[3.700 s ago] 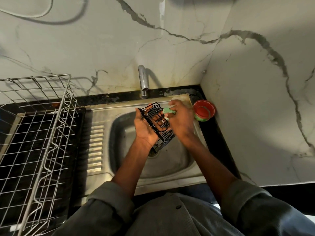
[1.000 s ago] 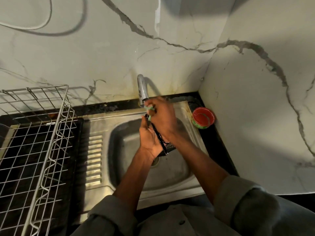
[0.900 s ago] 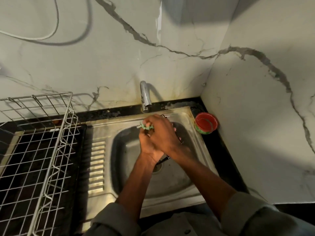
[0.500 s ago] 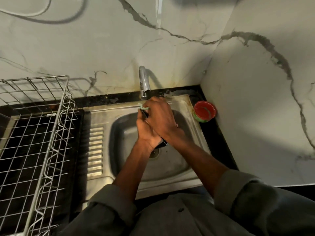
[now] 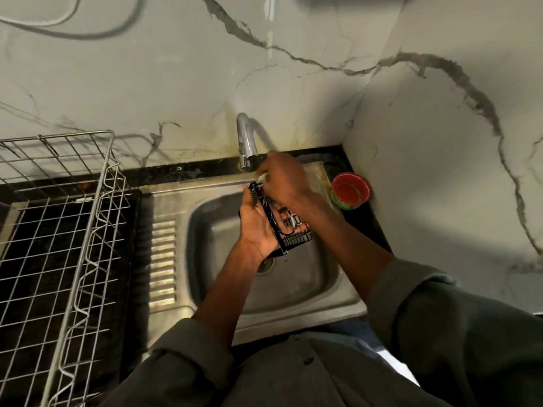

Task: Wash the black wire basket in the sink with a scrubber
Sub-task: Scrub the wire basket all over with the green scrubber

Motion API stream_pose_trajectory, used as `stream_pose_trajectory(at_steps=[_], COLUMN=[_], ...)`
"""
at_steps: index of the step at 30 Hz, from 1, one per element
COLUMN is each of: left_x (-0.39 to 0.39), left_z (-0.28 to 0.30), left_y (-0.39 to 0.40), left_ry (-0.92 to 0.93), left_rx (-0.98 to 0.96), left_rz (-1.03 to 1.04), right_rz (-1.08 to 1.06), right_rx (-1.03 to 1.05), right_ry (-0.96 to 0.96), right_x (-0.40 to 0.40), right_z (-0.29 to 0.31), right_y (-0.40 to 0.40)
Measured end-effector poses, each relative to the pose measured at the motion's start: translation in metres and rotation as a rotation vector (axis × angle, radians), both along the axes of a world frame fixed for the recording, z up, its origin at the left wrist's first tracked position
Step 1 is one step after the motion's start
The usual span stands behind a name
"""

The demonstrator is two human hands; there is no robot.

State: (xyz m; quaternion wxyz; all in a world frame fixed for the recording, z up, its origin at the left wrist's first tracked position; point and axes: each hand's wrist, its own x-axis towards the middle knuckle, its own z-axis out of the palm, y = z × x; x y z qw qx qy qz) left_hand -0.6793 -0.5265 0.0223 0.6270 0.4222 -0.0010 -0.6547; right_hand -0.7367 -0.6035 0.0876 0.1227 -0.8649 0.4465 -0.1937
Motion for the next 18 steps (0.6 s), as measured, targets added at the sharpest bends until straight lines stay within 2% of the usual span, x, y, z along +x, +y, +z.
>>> stream_pose_trajectory(at_steps=[2, 3, 7, 11, 12, 15, 18], left_x=[0.005, 0.006, 0.004, 0.019, 0.022, 0.021, 0.02], left_z=[-0.009, -0.011, 0.003, -0.001, -0.004, -0.01, -0.012], left_y=[-0.004, -0.004, 0.0, -0.005, -0.006, -0.006, -0.006], left_ry=[0.016, 0.036, 0.028, 0.104, 0.126, 0.147, 0.172], left_rx=[0.021, 0.033, -0.027, -0.062, -0.06, -0.074, -0.105], left_rz=[0.042, 0.028, -0.03, 0.097, 0.113, 0.114, 0.15], right_rz=[0.212, 0.235, -0.066, 0.087, 0.079, -0.115, -0.026], right_rx=[0.053, 0.041, 0.094, 0.059, 0.065, 0.109, 0.101], right_ry=[0.054, 0.054, -0.061, -0.138, -0.149, -0.113, -0.069], right_x=[0.0, -0.005, -0.022, -0.041, -0.047, -0.061, -0.056], right_z=[0.004, 0.006, 0.001, -0.018, -0.023, -0.024, -0.023], right_y=[0.005, 0.005, -0.003, 0.045, 0.051, 0.04, 0.059])
